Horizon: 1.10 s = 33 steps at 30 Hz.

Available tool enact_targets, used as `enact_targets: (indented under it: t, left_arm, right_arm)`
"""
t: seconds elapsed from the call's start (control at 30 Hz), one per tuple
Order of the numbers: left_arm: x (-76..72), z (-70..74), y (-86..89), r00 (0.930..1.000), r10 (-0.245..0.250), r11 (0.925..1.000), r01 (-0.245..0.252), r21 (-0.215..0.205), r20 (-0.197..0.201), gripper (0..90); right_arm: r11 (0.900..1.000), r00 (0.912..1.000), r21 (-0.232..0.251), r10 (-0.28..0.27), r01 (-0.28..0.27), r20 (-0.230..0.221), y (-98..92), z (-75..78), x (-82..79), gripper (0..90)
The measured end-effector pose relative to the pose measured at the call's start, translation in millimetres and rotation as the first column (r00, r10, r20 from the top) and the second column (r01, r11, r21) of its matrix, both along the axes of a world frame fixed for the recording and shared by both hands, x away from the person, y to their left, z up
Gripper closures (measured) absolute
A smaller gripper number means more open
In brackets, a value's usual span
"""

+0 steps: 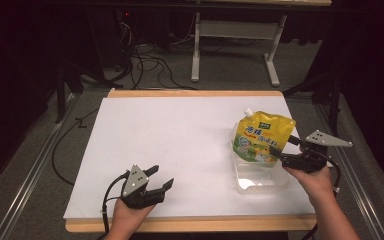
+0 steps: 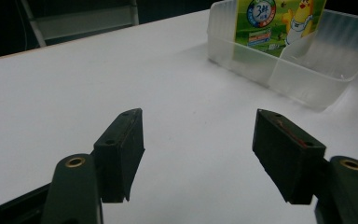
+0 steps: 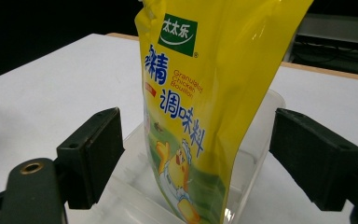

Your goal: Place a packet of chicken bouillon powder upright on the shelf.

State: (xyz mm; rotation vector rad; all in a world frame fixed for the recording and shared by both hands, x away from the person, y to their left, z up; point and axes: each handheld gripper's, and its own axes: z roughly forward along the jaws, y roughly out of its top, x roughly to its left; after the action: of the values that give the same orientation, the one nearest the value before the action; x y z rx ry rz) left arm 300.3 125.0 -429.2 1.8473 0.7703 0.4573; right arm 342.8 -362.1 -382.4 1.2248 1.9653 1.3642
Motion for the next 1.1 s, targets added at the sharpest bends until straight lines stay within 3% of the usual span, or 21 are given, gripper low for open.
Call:
enact_targets:
  t: [0.33, 0.57, 0.83, 1.1]
  left_arm:
    - [-0.5, -0.2, -1.6, 1.0000, -0.006, 1.0000, 0.006, -0.003, -0.002, 34.2]
    - [-2.0, 0.7, -3.3, 0.9998, -0.020, 0.9998, 0.020, -0.007, -0.004, 34.2]
    - [-4.3, 1.8, -5.4, 0.9993, -0.037, 0.9993, 0.037, -0.007, -0.002, 34.2]
    - [-4.0, 0.8, -6.0, 0.9985, -0.054, 0.9985, 0.054, -0.004, -0.005, 34.1]
  right_arm:
    - [1.000, 0.9995, -0.008, -0.021, 0.022, 0.023, -5.2, 4.7, -23.3, 16.8]
    - [1.000, 0.9983, -0.009, -0.002, 0.002, 0.058, 1.7, 10.4, -45.3, 16.8]
    - [0.992, 0.9883, -0.027, 0.126, -0.124, 0.086, 52.6, 14.1, -59.1, 16.7]
    - [0.974, 0.9717, -0.011, 0.228, -0.228, 0.063, 116.6, 1.9, -51.3, 16.8]
